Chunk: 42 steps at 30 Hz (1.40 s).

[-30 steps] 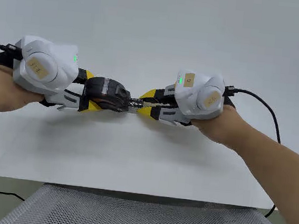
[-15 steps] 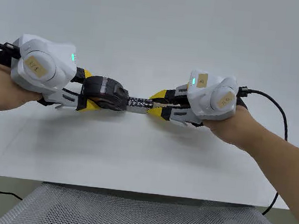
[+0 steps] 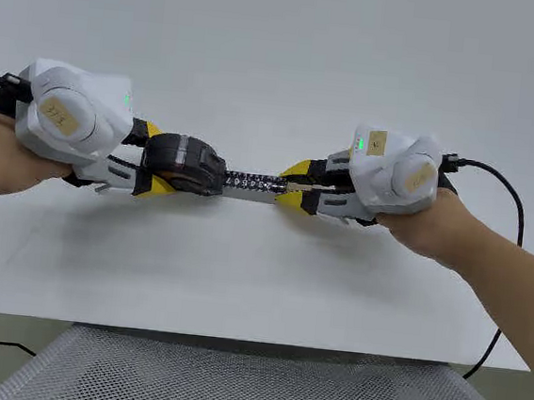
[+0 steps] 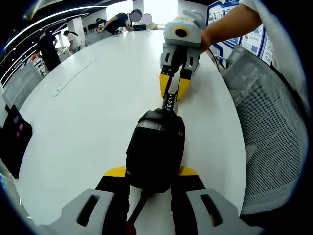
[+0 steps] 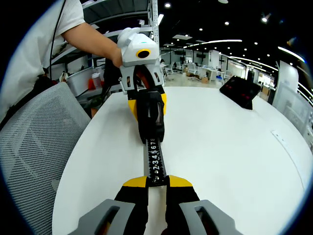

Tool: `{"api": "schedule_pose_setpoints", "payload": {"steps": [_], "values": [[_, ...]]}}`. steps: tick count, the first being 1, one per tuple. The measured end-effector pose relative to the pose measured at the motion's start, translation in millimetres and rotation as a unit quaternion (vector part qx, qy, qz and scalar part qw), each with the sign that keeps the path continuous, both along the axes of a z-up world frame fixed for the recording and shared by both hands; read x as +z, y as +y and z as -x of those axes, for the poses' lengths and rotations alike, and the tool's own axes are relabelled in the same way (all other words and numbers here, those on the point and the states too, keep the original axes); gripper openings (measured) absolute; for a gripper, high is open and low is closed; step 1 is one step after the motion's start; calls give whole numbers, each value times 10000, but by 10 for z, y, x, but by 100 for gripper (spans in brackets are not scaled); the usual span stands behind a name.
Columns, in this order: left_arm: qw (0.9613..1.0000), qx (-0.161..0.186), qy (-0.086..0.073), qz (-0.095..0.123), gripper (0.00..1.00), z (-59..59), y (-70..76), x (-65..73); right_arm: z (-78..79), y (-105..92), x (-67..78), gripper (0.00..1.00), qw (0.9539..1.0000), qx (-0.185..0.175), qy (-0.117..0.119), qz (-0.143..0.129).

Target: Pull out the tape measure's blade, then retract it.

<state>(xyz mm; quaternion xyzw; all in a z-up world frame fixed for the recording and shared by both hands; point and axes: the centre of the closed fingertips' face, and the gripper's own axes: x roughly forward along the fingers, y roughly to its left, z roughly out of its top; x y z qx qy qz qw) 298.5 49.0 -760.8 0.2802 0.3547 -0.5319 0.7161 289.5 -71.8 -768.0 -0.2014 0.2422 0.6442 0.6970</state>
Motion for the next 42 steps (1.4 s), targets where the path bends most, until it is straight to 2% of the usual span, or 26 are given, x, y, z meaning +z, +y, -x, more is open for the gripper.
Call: {"api": "schedule_pose_setpoints", "payload": {"steps": [21,42], "values": [[10000,-1,-10,-7,27,-3,-2,-2,0,-303,17,9,9998,-127,-13,181],[10000,-14,-20,-42,27,-6,-10,-2,-16,-672,-29,9,9988,-268,-45,414]]}}
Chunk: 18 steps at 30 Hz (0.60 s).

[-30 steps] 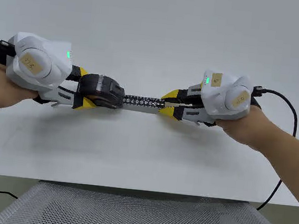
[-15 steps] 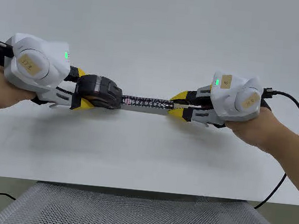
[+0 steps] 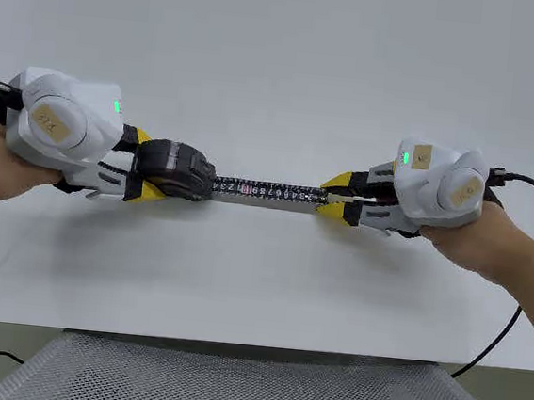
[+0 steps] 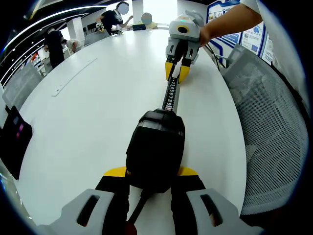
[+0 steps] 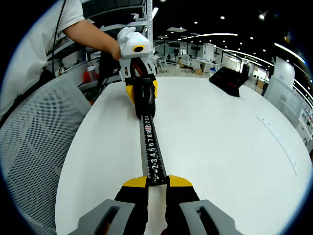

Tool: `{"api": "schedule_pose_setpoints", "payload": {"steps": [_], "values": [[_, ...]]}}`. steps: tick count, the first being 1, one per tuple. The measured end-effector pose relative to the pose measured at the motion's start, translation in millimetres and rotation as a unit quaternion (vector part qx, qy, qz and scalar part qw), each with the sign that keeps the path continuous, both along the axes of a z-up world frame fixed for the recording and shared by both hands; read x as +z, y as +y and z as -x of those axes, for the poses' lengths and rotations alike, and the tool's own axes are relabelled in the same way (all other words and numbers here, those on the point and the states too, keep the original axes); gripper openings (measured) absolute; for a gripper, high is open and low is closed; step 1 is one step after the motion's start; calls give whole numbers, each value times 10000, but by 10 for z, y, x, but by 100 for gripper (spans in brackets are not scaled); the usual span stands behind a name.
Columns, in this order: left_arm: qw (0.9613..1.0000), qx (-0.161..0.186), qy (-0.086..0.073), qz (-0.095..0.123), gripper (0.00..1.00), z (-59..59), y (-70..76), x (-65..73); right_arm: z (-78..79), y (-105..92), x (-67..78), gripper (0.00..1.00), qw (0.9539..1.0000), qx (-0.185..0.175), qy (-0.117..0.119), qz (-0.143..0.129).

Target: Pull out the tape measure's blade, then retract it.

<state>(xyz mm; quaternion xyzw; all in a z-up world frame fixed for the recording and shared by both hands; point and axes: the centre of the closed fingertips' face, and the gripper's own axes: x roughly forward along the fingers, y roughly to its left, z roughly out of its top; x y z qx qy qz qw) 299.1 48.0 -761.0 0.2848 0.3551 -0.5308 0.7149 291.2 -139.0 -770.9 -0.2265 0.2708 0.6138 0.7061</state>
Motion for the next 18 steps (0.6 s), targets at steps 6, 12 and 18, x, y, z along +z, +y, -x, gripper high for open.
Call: {"api": "schedule_pose_setpoints", "payload": {"steps": [6,12,18], "values": [[10000,-2,2,-5,27,2,-4,-2,-4,-89,-7,9,10000,-34,-4,54],[10000,0,1,-4,27,5,-4,-1,2,-157,3,9,9999,-46,-18,104],[10000,3,-1,-7,27,3,-6,-5,7,-220,-4,9,9999,-64,-9,158]]}}
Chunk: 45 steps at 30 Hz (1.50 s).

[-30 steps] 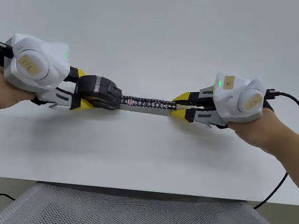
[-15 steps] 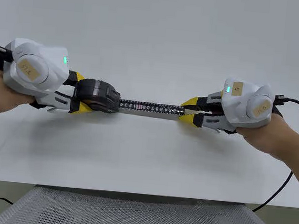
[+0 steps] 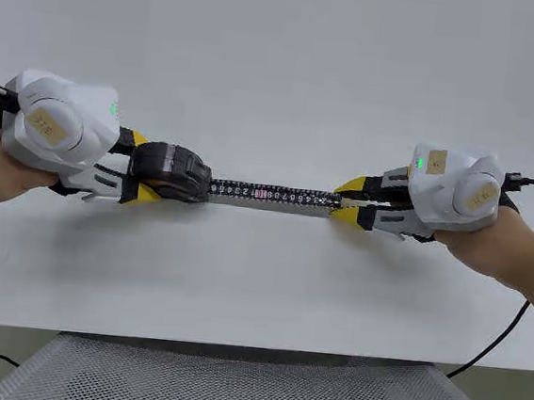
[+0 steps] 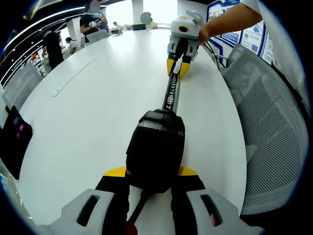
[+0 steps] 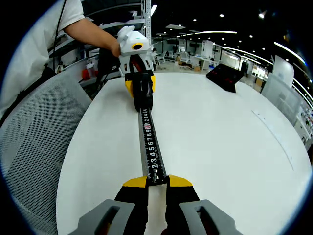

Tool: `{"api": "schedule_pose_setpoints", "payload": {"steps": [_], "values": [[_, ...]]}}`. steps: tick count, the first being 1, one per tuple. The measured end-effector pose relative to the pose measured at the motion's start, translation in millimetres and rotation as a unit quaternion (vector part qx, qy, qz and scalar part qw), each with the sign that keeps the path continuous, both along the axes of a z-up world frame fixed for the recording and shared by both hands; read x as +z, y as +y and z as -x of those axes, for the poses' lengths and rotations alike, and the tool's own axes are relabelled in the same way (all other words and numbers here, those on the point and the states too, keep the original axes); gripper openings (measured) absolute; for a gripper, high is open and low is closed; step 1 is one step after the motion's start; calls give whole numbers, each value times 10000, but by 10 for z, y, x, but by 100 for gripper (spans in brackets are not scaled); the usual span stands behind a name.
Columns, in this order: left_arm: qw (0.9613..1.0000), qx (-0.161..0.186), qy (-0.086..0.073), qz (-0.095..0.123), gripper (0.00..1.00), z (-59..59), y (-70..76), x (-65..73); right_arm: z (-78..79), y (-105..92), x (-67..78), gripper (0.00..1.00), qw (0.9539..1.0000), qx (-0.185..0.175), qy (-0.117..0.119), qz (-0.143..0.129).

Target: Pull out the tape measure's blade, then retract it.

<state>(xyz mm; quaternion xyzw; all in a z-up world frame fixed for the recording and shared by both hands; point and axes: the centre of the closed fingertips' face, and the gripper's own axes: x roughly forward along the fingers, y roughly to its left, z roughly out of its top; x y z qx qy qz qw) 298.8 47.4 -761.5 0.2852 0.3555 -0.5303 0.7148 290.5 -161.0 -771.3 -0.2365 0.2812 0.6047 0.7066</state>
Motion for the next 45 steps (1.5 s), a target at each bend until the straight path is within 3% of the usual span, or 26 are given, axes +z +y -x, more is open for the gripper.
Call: {"api": "schedule_pose_setpoints", "payload": {"steps": [45], "values": [[10000,11,8,-21,27,-4,-5,2,25,-431,-34,9,9994,-195,57,270]]}}
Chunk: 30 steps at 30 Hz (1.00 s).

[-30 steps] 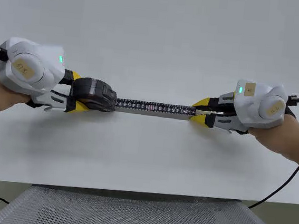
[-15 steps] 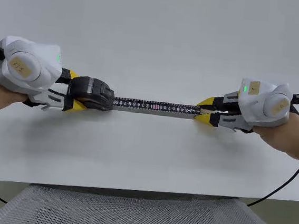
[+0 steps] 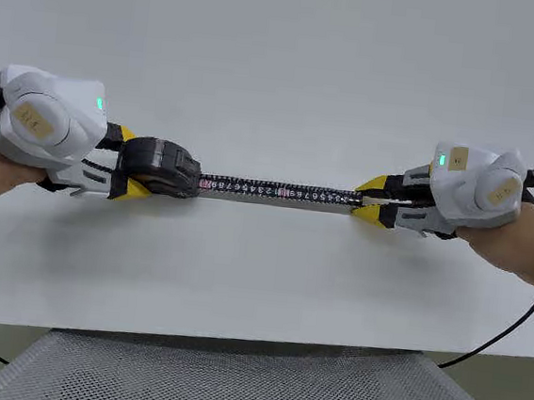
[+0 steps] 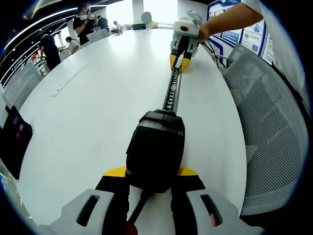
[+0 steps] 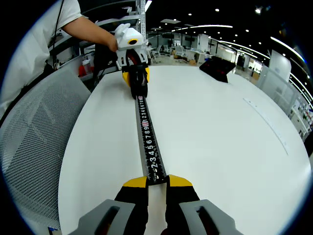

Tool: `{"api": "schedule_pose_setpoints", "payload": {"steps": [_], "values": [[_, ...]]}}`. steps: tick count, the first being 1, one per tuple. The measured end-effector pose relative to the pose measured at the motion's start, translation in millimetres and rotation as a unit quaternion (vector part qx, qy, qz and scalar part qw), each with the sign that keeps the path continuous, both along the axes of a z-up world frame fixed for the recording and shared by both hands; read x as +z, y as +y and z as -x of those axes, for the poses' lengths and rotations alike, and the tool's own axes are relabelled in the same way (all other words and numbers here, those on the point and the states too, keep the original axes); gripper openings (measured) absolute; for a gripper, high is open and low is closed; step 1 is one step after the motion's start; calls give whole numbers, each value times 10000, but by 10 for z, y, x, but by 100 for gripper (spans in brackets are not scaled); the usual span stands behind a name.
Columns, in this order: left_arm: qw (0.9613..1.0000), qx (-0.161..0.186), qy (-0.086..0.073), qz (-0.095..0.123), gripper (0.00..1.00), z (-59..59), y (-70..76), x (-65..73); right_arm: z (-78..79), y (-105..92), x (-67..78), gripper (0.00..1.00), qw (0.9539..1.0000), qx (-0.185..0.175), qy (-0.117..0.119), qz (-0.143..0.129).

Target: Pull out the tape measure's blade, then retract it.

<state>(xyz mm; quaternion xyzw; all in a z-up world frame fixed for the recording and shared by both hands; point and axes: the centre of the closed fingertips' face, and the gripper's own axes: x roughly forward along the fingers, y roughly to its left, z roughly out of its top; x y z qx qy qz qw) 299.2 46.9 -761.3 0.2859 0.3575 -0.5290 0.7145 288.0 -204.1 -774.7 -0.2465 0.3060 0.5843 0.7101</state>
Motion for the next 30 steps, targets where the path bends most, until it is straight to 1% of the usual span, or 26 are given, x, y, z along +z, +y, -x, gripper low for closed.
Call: {"api": "schedule_pose_setpoints", "payload": {"steps": [9,22,26,27,30], "values": [[10000,-1,0,-10,27,-1,-2,-3,9,-95,19,9,10000,-25,-8,52],[10000,6,-3,-21,27,-2,4,-8,5,-289,26,9,9998,-45,-3,215],[10000,10,-6,-17,27,-2,5,-8,16,-341,1,9,9996,-68,34,287],[10000,10,-6,-16,27,-1,5,-8,36,-369,-10,9,9994,-87,80,333],[10000,7,-7,-17,27,1,5,-7,26,-404,-9,9,9993,-101,71,342]]}}
